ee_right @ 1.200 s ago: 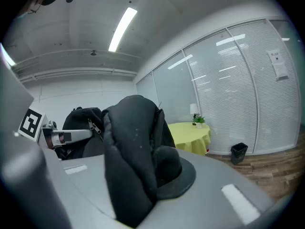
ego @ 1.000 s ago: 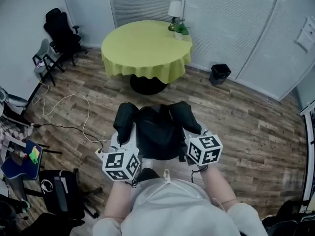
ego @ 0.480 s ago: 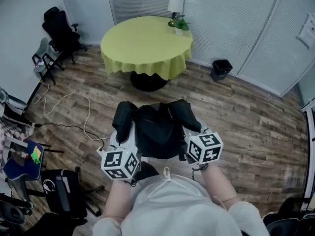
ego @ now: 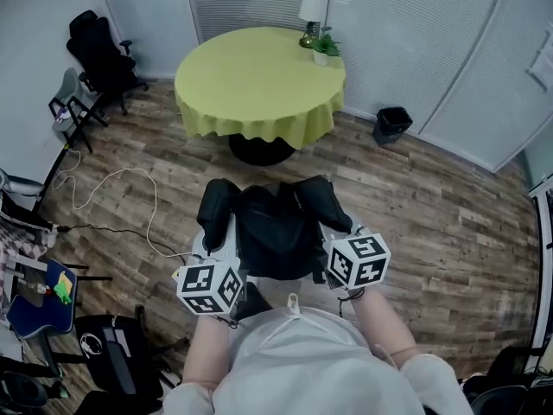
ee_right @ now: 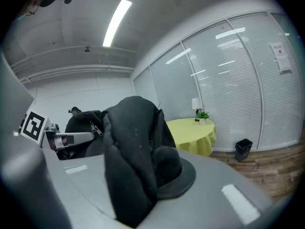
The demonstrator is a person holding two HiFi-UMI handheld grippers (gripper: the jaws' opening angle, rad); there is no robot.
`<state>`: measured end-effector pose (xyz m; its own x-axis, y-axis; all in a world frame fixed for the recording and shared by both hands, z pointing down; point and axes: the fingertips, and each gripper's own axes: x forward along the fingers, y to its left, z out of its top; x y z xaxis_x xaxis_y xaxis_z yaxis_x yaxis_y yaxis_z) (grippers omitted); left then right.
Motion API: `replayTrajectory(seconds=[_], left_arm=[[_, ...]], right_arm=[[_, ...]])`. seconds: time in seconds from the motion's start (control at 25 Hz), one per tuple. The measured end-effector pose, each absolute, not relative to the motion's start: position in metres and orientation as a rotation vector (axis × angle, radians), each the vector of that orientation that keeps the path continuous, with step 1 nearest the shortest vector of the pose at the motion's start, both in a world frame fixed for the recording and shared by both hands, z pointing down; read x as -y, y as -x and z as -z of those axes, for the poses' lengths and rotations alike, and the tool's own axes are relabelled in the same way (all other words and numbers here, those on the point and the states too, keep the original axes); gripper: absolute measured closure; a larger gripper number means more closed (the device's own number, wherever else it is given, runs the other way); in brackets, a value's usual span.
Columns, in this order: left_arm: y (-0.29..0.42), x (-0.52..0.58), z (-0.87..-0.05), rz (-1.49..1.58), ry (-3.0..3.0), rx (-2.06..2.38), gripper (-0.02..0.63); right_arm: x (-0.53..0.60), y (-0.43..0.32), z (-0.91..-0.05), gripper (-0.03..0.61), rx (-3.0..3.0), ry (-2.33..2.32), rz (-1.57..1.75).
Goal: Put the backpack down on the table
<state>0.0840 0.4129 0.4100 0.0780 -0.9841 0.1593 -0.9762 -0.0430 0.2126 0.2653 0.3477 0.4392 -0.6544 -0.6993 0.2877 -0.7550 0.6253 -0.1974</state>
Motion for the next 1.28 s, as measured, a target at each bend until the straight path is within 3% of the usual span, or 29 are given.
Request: replayTrajectory(seconds=[0.72,1.28], left_arm=[[0.107,-0.228,-0.393,0.03,-2.234,1.816,0.592],[0.148,-0.106,-0.429,-0.031,-2.133,1.868,0.592]], right_arm=[[-0.181,-0.08,-0.421,0.549,2.593,-1.374,-0.464],[-0.046,-0.034,-0.461,0.549,2.584,-1.273,-0.549]])
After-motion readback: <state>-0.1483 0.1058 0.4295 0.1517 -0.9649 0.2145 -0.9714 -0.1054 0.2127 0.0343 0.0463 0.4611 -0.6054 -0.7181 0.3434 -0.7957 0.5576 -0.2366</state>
